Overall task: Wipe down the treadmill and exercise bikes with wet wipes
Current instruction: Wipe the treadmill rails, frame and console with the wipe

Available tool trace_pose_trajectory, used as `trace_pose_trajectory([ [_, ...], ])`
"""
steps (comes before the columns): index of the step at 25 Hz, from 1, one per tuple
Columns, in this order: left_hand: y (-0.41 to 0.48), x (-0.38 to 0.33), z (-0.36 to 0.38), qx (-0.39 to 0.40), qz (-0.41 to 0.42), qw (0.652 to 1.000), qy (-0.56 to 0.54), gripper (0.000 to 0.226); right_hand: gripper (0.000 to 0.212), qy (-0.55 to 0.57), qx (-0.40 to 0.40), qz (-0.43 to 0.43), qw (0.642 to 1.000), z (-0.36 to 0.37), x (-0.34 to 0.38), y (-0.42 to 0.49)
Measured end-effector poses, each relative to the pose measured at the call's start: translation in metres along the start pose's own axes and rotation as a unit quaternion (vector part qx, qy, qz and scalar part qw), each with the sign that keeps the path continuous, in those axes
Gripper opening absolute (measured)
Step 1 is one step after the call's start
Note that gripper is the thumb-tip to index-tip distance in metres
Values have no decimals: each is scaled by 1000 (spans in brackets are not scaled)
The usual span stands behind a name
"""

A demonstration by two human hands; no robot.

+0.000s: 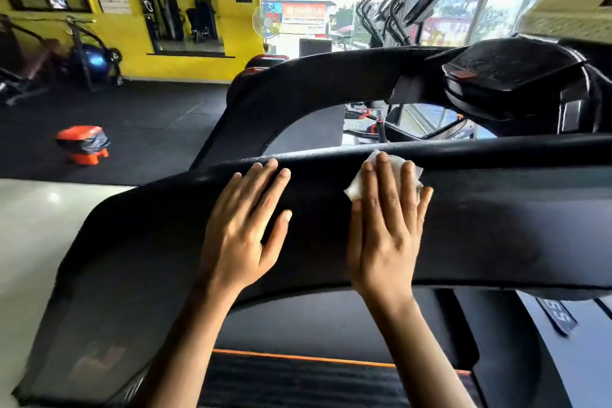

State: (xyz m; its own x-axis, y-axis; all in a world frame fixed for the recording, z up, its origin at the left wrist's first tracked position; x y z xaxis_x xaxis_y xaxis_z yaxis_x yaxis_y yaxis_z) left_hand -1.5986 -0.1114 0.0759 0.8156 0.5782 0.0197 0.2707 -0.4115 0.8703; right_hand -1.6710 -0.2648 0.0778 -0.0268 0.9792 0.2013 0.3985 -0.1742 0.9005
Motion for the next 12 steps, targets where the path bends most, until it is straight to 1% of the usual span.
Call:
trace_pose_trajectory([
  [2, -9, 16, -4, 2, -3, 1000, 11, 41, 42, 0, 17, -27, 999, 16, 27, -1],
  [6, -35, 65, -20, -5, -25, 999, 25, 42, 41, -11, 15, -28, 999, 44, 71, -5],
  [9, -62, 115, -32, 11, -42, 999, -4, 42, 40, -19, 21, -38, 999, 77, 117, -16],
  [12, -86, 147, -39, 37, -18, 999, -26, 44, 42, -35, 45, -53, 997, 113, 165, -30],
])
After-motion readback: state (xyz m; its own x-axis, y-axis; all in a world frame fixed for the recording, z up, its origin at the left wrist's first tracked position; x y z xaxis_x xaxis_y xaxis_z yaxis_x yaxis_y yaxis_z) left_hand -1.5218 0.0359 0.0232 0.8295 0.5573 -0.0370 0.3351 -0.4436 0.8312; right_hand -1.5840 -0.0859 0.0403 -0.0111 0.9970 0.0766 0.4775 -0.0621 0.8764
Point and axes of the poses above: each hand's wrist, its own y-axis towards the middle knuckle, its own z-axis out of the palm, x = y × z, the point moved 8 cm from there along y, towards the middle knuckle, and after that the axes turned 7 degrees about x, right-handed, at the moved point
